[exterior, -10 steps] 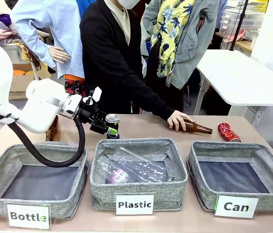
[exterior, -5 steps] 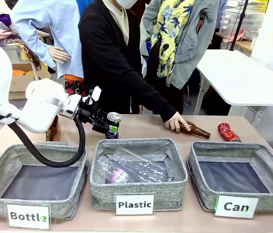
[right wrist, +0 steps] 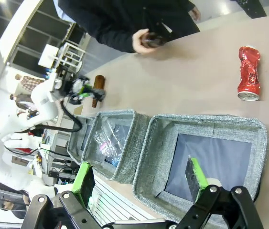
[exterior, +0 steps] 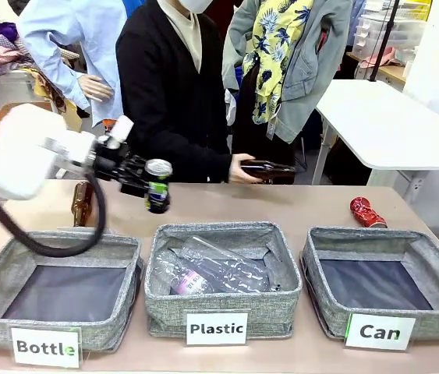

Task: Sort the can waste into the basket.
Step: Pick up the can waste from the table and place it in the right Fabric basket.

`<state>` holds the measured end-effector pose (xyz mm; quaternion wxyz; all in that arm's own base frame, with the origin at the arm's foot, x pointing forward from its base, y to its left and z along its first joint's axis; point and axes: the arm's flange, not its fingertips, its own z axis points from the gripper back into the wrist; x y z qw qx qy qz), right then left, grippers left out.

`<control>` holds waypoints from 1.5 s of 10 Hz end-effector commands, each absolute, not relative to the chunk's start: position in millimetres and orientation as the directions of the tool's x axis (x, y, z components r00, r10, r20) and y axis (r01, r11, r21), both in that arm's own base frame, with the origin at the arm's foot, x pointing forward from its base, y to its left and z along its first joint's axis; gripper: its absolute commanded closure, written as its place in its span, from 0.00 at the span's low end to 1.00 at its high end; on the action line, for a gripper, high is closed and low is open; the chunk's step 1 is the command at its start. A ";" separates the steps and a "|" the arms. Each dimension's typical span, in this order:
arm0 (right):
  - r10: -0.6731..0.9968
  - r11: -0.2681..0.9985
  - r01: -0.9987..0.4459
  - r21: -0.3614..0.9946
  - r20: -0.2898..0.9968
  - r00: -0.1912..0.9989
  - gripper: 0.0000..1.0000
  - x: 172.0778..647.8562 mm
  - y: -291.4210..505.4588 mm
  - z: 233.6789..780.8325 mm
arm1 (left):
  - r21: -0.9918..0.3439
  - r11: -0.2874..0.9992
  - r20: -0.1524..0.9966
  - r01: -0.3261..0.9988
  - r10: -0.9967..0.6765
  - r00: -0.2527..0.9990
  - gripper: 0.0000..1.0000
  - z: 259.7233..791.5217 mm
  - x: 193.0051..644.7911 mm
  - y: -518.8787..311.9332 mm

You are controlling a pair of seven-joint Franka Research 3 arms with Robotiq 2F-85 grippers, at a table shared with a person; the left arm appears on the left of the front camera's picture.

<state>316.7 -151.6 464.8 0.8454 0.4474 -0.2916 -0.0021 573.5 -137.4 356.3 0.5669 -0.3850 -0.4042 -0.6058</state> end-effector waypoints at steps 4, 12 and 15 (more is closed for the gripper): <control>-0.249 0.614 -0.268 0.743 0.504 0.827 0.00 315.8 -151.1 462.1 | 0.072 -0.070 0.827 0.995 -0.553 -0.099 1.00 454.5 388.2 -9.8; -0.249 0.614 -0.268 0.743 0.504 0.827 0.00 315.8 -151.1 462.1 | 0.188 0.301 0.950 0.935 -0.296 -0.096 0.63 577.3 256.4 240.4; -0.249 0.614 -0.268 0.743 0.504 0.827 0.00 315.8 -151.1 462.1 | 0.207 0.391 0.977 0.897 -0.128 -0.170 0.63 538.1 202.8 286.6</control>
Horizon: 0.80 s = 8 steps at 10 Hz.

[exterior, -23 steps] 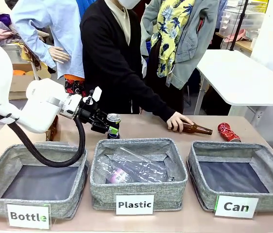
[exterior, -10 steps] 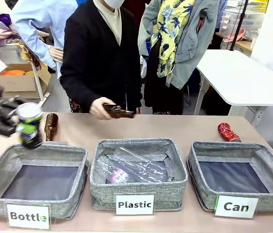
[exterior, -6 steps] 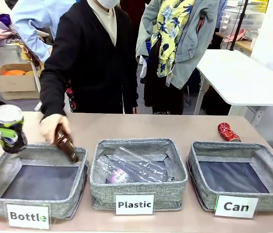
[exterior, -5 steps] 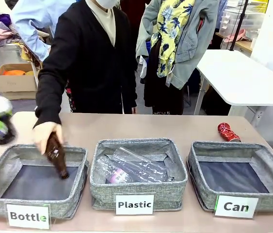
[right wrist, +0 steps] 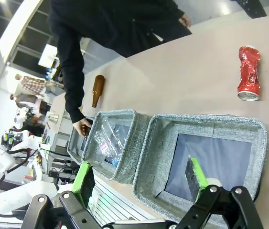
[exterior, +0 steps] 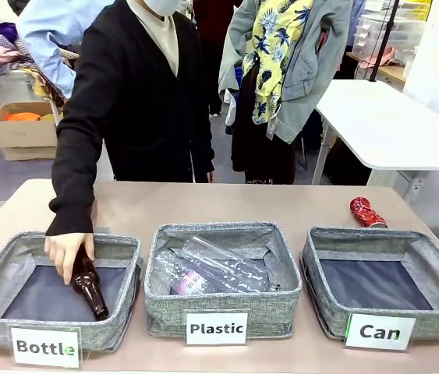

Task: Sort the can waste into the basket.
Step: Pick up the can waste from the table and place it in the right Fabric basket.

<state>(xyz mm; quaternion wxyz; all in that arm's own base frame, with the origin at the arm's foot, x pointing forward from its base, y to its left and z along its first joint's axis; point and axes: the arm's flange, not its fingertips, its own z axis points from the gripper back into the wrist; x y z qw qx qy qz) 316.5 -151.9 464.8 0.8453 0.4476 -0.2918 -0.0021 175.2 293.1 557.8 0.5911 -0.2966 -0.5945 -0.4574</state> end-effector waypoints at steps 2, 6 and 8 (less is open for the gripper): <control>-0.249 0.614 -0.268 0.743 0.504 0.827 0.00 315.8 -151.1 462.1 | 0.208 0.398 0.978 0.894 -0.092 -0.187 0.63 527.8 205.9 289.8; -0.249 0.614 -0.268 0.743 0.504 0.827 0.00 315.8 -151.1 462.1 | 0.138 0.331 0.977 0.933 -0.198 -0.074 0.63 557.1 269.4 244.1; -0.249 0.614 -0.268 0.743 0.504 0.827 0.00 315.8 -151.1 462.1 | 0.100 0.307 0.968 0.947 -0.250 -0.022 0.63 551.3 318.4 185.5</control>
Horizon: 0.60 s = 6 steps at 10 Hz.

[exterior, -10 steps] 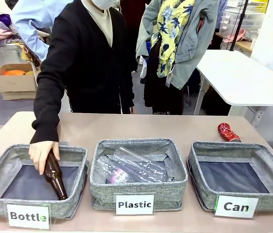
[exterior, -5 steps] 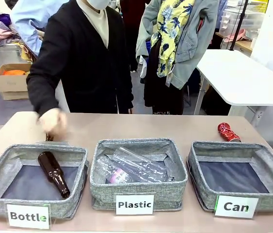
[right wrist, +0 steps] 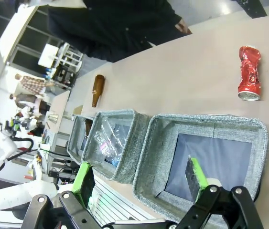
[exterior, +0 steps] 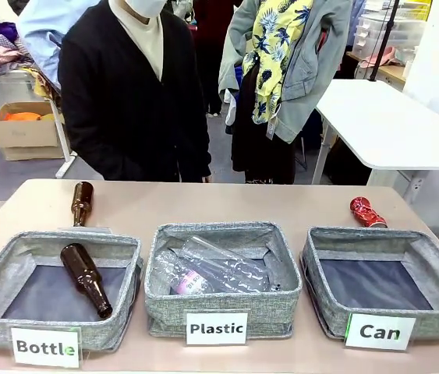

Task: Sort the can waste into the basket.
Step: Pick up the can waste from the table and place it in the right Fabric basket.

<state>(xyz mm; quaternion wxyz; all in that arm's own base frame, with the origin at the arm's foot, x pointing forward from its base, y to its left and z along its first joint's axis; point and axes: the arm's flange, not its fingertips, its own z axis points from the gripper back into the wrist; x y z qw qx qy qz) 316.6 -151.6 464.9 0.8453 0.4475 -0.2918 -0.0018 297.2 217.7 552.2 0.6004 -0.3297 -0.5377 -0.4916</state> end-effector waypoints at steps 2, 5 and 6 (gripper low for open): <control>-0.249 0.614 -0.268 0.743 0.504 0.827 0.00 315.8 -151.1 462.1 | 0.076 0.226 0.954 0.971 -0.299 -0.005 0.63 510.6 379.8 74.3; -0.249 0.614 -0.268 0.743 0.504 0.827 0.00 315.8 -151.1 462.1 | -0.017 -0.121 0.942 0.992 -0.334 -0.025 0.63 443.8 427.1 -115.4; -0.249 0.614 -0.268 0.743 0.504 0.827 0.00 315.8 -151.1 462.1 | -0.006 -0.177 0.956 0.984 -0.290 -0.046 0.63 432.1 433.3 -166.2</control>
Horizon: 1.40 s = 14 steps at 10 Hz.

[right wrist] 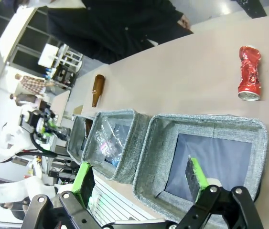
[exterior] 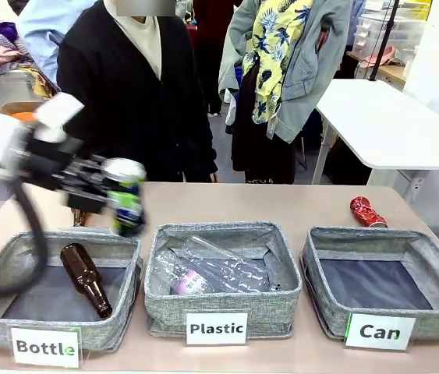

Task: Sort the can waste into the basket.
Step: Pick up the can waste from the table and place it in the right Fabric basket.

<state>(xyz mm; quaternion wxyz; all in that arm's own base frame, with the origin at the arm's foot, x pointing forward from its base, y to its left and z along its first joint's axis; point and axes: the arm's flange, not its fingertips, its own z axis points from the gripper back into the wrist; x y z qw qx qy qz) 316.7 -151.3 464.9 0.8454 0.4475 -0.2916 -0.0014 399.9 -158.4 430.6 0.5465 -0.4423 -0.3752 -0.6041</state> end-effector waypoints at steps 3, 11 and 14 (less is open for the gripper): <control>-0.249 0.614 -0.268 0.743 0.504 0.827 0.00 315.8 -151.1 462.1 | -0.020 -0.084 0.959 0.996 -0.282 -0.005 0.63 419.3 441.8 -297.1; -0.264 0.599 -0.258 0.758 0.492 0.830 0.00 316.7 -151.5 464.8 | -0.018 -0.234 0.954 0.972 -0.296 -0.053 0.63 411.3 437.3 -379.5; -0.292 0.719 -0.136 0.681 0.474 0.831 0.00 254.9 -185.5 483.8 | -0.038 -0.405 0.885 0.913 -0.438 -0.157 0.63 454.0 456.7 -511.5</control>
